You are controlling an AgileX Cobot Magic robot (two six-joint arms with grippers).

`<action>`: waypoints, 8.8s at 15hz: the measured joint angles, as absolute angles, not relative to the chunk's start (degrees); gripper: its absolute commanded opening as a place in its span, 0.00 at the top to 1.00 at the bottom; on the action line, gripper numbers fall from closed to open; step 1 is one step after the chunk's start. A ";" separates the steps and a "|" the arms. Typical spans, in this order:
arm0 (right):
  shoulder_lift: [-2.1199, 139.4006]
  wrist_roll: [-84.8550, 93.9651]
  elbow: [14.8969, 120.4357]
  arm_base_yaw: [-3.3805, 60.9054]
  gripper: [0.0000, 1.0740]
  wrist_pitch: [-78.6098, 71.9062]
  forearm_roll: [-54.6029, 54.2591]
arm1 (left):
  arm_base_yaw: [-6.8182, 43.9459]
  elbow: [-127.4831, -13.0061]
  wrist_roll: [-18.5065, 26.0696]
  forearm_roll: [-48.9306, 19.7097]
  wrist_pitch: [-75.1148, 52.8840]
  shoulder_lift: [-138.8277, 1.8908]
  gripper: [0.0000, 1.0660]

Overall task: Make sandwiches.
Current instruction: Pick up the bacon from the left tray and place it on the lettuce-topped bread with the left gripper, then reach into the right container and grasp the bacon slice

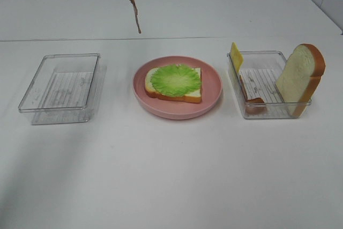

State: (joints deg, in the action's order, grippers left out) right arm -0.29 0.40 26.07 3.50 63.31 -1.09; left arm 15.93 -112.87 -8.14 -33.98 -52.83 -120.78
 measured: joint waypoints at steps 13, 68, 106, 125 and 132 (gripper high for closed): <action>-0.29 0.40 26.07 3.50 0.09 63.31 -1.09 | 24.87 -112.87 -1.09 -60.91 -38.56 -137.68 1.00; -0.29 0.40 26.07 3.50 0.09 63.31 -1.09 | 28.02 -127.83 -15.99 -10.20 -69.27 -128.29 0.15; -0.29 0.40 26.07 3.50 0.09 63.31 -1.09 | 13.87 -30.08 0.92 -3.84 -61.19 -12.32 0.15; -0.29 0.40 26.07 3.50 0.09 63.31 -1.09 | -3.95 -29.85 -2.69 -2.18 -61.71 0.29 0.15; -0.29 0.40 26.07 3.50 0.09 63.31 -1.09 | -4.13 -29.85 -1.89 -2.41 -61.71 0.29 0.15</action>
